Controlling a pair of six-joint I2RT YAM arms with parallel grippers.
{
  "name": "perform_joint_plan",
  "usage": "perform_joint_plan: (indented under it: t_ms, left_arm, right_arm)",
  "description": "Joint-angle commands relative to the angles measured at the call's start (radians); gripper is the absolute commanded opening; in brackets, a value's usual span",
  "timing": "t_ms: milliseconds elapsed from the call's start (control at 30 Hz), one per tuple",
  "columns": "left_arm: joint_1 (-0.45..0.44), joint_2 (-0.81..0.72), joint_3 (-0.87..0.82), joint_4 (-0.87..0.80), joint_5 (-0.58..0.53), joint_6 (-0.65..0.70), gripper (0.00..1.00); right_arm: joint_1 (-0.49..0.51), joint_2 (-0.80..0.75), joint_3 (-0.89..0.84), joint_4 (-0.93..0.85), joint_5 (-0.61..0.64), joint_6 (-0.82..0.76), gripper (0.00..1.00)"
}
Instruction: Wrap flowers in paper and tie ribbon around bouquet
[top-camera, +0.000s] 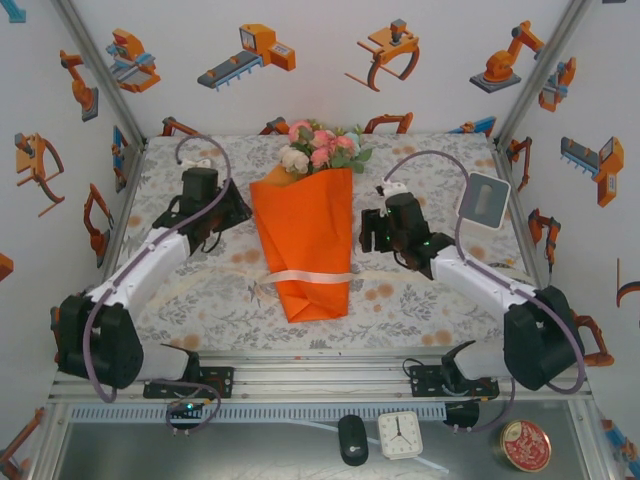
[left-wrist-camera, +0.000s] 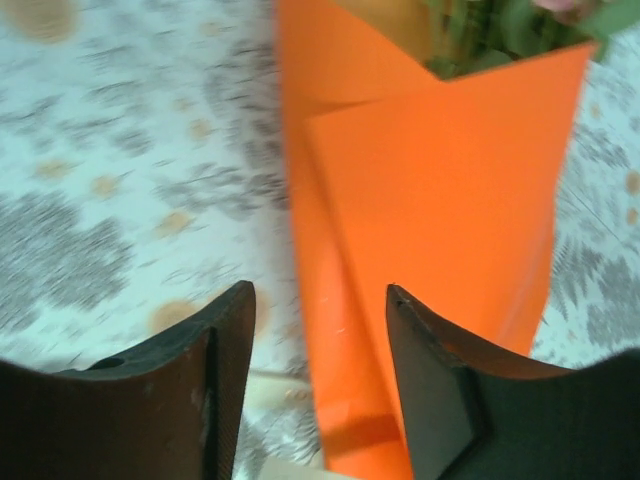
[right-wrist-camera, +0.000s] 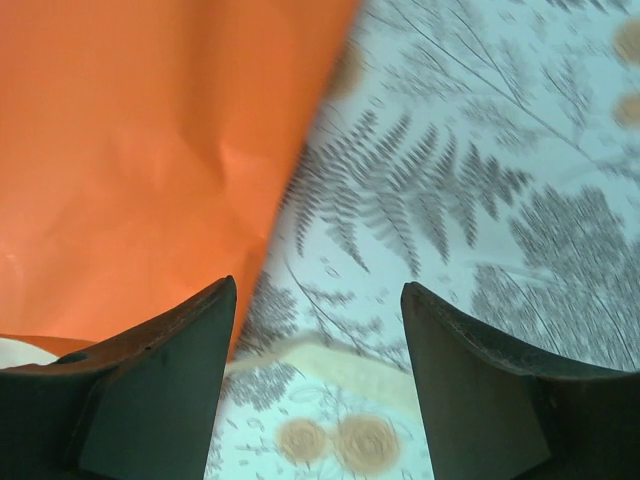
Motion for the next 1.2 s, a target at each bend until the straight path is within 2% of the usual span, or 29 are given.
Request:
perform_joint_plan:
  t_ms: [0, 67, 167, 267, 400, 500, 567, 633, 733, 767, 967, 1167]
  left_arm:
    - [0.094, 0.002, -0.043, -0.242, -0.054, -0.103, 0.57]
    - [0.131, 0.012, -0.073, -0.22, -0.022, -0.116, 0.57]
    - [0.157, 0.048, -0.088, -0.148, 0.06, -0.096, 0.6]
    - [0.16, 0.126, -0.034, -0.202, 0.062, -0.118, 0.62]
    - [0.165, 0.22, -0.011, -0.228, 0.086, -0.192, 0.69]
    - [0.162, 0.252, -0.038, -0.172, 0.075, -0.231, 0.74]
    - [0.162, 0.292, -0.032, -0.159, 0.072, -0.227, 0.75]
    - [0.155, 0.331, 0.006, -0.218, 0.052, -0.209, 0.74]
    - [0.144, 0.324, 0.016, -0.311, -0.051, -0.228, 0.72]
    - [0.143, 0.304, 0.01, -0.334, -0.092, -0.235, 0.7]
    - [0.144, 0.118, -0.016, -0.436, -0.194, -0.166, 0.71]
    - [0.134, 0.02, -0.046, -0.574, -0.234, -0.103, 0.76]
  right_arm:
    - [-0.029, -0.014, -0.031, -0.171, 0.034, 0.148, 0.62]
    - [-0.03, 0.002, -0.038, -0.187, 0.038, 0.205, 0.62]
    - [-0.029, 0.036, -0.048, -0.169, -0.018, 0.227, 0.63]
    - [-0.03, 0.073, -0.053, -0.178, -0.058, 0.244, 0.67]
    - [-0.031, 0.118, -0.074, -0.199, -0.001, 0.341, 0.68]
    - [-0.031, 0.152, -0.08, -0.218, 0.066, 0.386, 0.68]
    - [-0.031, 0.164, -0.086, -0.226, 0.113, 0.395, 0.67]
    - [-0.036, 0.171, -0.089, -0.23, 0.129, 0.395, 0.64]
    - [-0.04, 0.171, -0.105, -0.237, 0.17, 0.399, 0.58]
    - [-0.045, 0.172, -0.111, -0.237, 0.174, 0.4, 0.53]
    - [-0.088, 0.111, -0.165, -0.221, 0.197, 0.393, 0.0]
    - [-0.175, -0.027, -0.227, -0.214, 0.195, 0.381, 0.0]
